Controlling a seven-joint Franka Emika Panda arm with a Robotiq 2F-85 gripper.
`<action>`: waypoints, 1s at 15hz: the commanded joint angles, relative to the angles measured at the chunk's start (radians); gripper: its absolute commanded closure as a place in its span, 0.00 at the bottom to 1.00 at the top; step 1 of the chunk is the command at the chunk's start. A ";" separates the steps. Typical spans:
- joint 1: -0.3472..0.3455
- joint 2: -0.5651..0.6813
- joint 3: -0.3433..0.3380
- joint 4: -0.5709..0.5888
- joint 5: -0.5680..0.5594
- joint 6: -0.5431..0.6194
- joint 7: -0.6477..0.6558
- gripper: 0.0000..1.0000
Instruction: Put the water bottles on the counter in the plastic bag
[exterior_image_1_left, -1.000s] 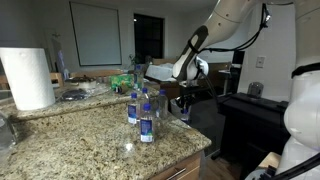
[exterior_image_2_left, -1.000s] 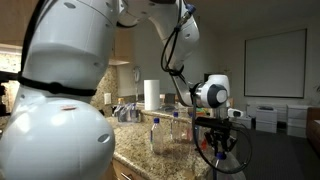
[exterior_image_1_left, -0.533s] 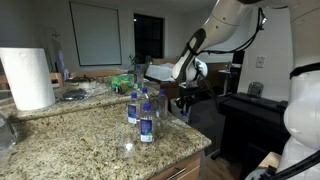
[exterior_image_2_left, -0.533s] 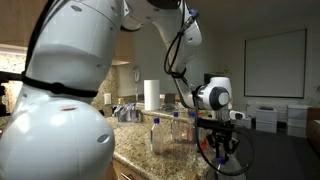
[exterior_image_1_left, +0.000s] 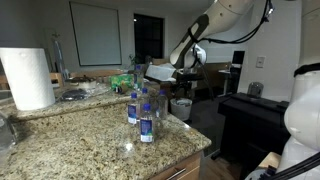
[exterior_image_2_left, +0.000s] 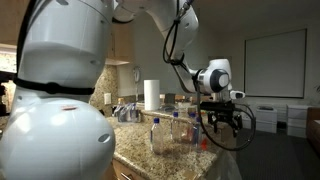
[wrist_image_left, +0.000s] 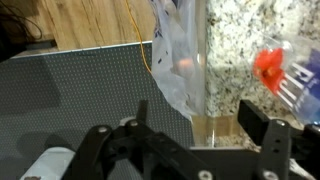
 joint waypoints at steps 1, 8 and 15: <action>0.025 -0.094 0.029 0.019 0.016 -0.047 0.003 0.00; 0.084 -0.128 0.102 0.040 0.109 -0.102 -0.055 0.00; 0.092 -0.113 0.105 0.053 0.080 -0.227 -0.088 0.26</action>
